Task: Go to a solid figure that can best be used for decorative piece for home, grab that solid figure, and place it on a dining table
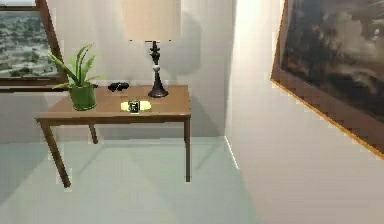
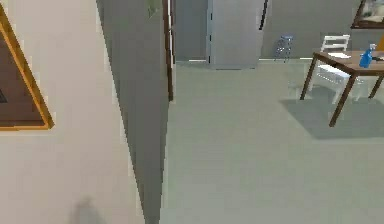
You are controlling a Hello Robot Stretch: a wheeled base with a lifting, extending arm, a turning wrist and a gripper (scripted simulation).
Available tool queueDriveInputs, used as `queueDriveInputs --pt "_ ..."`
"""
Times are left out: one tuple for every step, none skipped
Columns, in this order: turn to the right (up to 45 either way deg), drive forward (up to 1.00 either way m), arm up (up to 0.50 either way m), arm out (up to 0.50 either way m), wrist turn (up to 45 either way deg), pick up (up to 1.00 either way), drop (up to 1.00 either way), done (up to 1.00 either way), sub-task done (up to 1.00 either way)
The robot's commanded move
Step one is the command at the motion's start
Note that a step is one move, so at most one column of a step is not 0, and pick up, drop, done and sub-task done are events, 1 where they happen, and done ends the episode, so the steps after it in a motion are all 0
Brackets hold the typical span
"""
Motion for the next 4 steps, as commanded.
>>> queueDriveInputs --pt "-45.0 0.00 0.00 0.00 0.0 0.00 0.00 0.00 0.00" --pt "-12.0 0.00 0.00 0.00 0.0 0.00 0.00 0.00 0.00" --pt "0.0 1.00 0.00 0.00 0.0 0.00 0.00 0.00 0.00" --pt "-6.0 0.00 0.00 0.00 0.0 0.00 0.00 0.00 0.00"
